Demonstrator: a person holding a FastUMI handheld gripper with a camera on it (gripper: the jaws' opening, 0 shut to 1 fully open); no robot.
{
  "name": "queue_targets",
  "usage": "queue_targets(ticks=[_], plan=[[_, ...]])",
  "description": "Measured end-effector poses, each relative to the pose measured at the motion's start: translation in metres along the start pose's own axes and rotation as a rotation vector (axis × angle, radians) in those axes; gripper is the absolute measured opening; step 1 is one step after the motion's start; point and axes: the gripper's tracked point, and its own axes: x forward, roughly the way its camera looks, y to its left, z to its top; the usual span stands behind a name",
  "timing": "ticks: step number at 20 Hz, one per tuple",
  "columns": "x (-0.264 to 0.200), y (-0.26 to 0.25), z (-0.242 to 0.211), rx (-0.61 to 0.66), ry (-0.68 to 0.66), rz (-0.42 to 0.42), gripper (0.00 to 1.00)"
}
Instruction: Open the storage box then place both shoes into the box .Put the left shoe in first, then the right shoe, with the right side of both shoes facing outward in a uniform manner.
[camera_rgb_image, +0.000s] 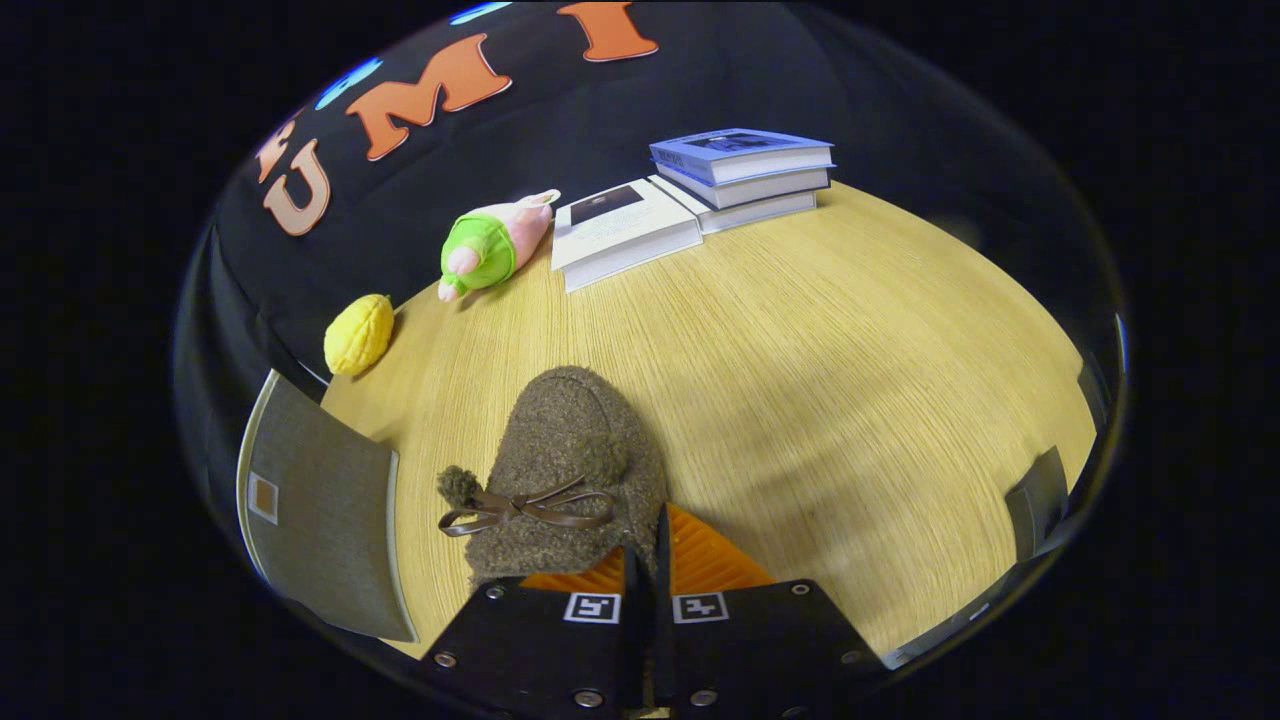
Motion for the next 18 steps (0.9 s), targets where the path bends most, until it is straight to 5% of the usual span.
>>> queue_targets(ticks=[7, 18], plan=[[-0.040, 0.049, 0.032, 0.061, -0.053, 0.097, 0.05], [-0.106, 0.174, 0.082, -0.083, -0.173, 0.265, 0.05]])
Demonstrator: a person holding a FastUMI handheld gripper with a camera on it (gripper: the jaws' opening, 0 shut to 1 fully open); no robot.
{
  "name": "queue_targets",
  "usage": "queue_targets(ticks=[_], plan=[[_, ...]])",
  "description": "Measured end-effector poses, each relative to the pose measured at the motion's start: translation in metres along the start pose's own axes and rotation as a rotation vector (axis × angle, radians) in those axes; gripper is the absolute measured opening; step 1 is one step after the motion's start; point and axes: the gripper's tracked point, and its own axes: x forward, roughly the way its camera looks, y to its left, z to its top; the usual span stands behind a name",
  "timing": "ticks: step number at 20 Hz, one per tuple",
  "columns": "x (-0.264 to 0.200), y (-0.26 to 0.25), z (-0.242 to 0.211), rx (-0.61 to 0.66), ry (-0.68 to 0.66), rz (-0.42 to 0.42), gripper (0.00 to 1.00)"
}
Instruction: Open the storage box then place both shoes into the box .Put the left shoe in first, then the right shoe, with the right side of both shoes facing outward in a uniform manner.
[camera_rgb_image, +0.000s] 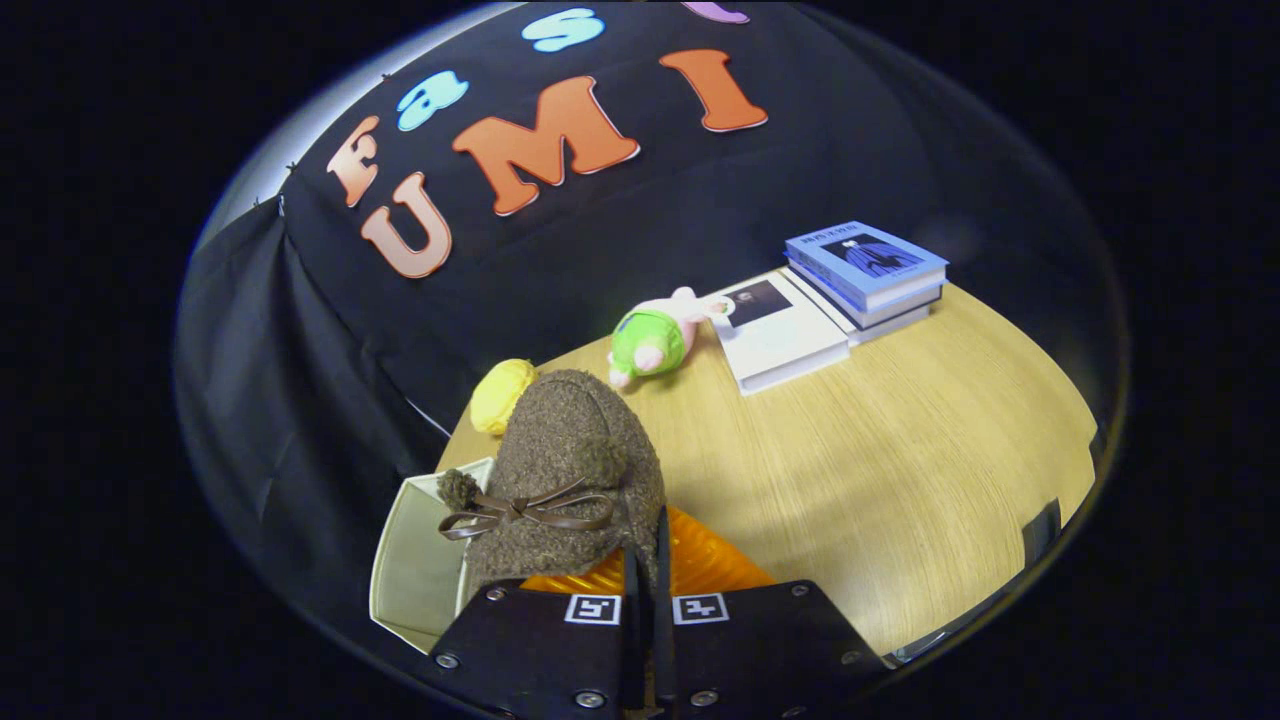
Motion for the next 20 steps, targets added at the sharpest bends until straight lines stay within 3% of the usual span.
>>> queue_targets(ticks=[8, 17, 20], plan=[[-0.010, 0.118, -0.002, -0.089, 0.043, 0.207, 0.05], [0.028, 0.172, -0.047, -0.061, 0.169, 0.241, 0.05], [0.045, 0.166, -0.069, -0.123, 0.199, 0.180, 0.05]])
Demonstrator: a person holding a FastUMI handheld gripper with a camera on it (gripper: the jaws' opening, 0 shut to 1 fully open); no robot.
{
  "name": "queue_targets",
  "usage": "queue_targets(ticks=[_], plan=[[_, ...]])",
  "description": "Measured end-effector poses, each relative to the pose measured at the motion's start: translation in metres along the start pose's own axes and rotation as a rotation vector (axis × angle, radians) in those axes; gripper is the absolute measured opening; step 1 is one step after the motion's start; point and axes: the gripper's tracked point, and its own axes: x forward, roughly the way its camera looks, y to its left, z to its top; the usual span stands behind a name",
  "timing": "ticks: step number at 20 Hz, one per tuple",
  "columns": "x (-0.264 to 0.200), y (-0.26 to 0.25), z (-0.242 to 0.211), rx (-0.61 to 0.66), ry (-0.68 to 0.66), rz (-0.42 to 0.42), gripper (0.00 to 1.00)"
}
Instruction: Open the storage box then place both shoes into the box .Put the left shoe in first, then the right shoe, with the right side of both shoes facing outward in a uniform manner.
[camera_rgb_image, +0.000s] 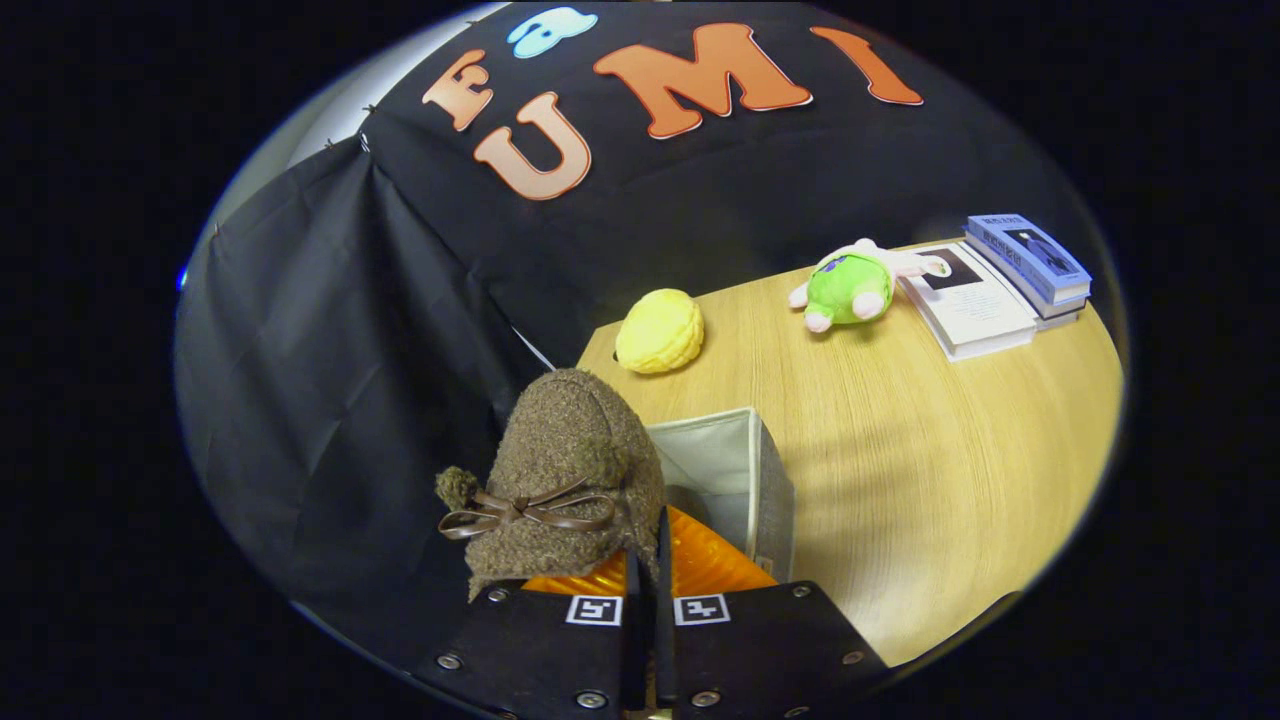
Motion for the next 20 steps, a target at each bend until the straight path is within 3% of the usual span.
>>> queue_targets(ticks=[4, 8, 13, 16, 18, 20], plan=[[0.016, -0.005, -0.023, 0.002, 0.056, -0.032, 0.05], [0.020, -0.003, -0.021, -0.047, 0.040, -0.081, 0.14], [0.016, 0.000, -0.022, -0.109, 0.007, -0.086, 0.40], [-0.006, 0.004, 0.000, -0.081, -0.085, -0.036, 0.53], [-0.025, 0.007, 0.002, -0.063, -0.098, 0.045, 0.61], [-0.051, -0.008, 0.014, -0.056, -0.151, 0.044, 0.72]])
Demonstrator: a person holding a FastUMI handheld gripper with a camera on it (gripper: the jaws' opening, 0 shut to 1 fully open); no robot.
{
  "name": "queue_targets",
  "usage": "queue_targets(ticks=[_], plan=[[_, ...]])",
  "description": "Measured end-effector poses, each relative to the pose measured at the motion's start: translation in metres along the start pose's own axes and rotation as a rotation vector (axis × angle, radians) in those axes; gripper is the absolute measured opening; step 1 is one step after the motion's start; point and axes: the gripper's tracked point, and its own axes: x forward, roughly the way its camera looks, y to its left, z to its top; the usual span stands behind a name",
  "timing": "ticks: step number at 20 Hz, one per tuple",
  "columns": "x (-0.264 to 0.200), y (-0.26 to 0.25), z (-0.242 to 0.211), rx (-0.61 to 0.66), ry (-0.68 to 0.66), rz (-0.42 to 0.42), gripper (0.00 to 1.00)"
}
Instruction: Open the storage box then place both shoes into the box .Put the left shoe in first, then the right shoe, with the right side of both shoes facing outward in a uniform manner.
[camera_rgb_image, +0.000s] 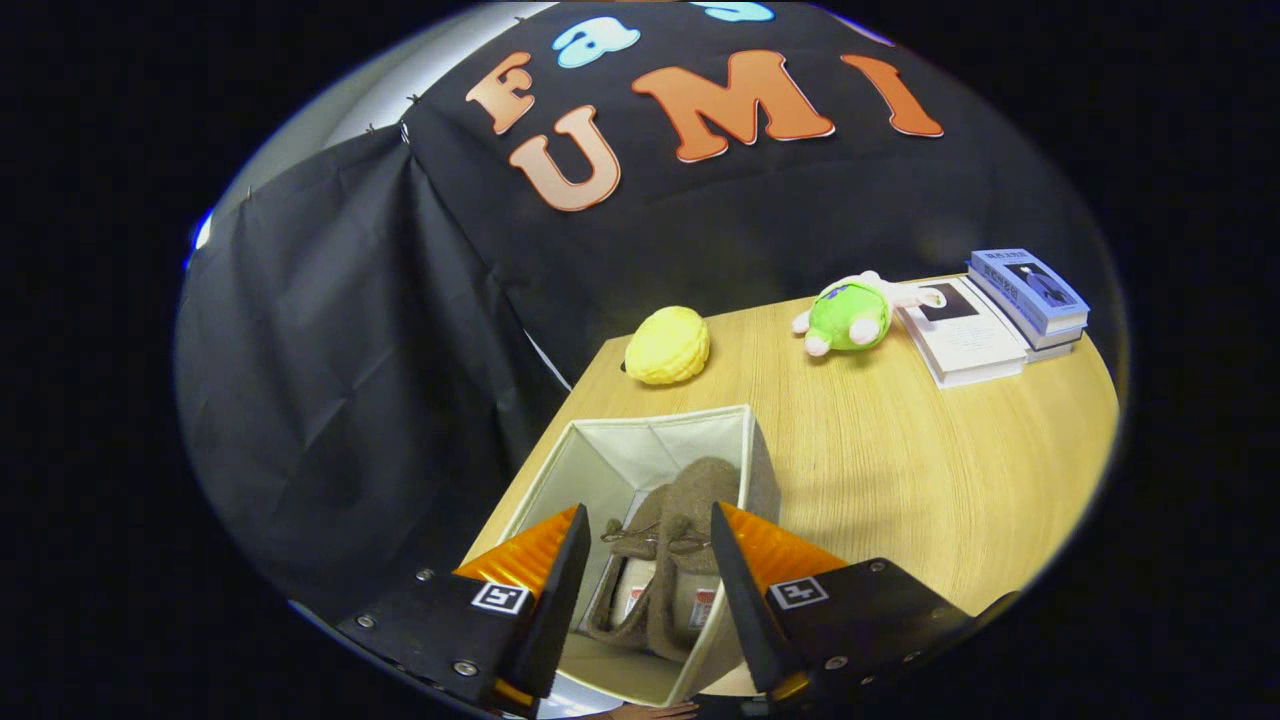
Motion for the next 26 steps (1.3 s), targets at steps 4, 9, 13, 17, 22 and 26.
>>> queue_targets(ticks=[4, 9, 13, 17, 22, 26], plan=[[-0.034, -0.041, 0.034, -0.073, -0.141, -0.087, 0.84], [-0.081, -0.065, 0.073, -0.128, -0.334, -0.105, 0.94], [-0.113, -0.072, 0.091, -0.214, -0.449, -0.117, 0.96], [-0.139, -0.080, 0.095, -0.256, -0.495, -0.117, 0.97], [-0.177, -0.099, 0.122, -0.249, -0.641, -0.146, 0.98], [-0.209, -0.118, 0.140, -0.266, -0.768, -0.205, 0.98]])
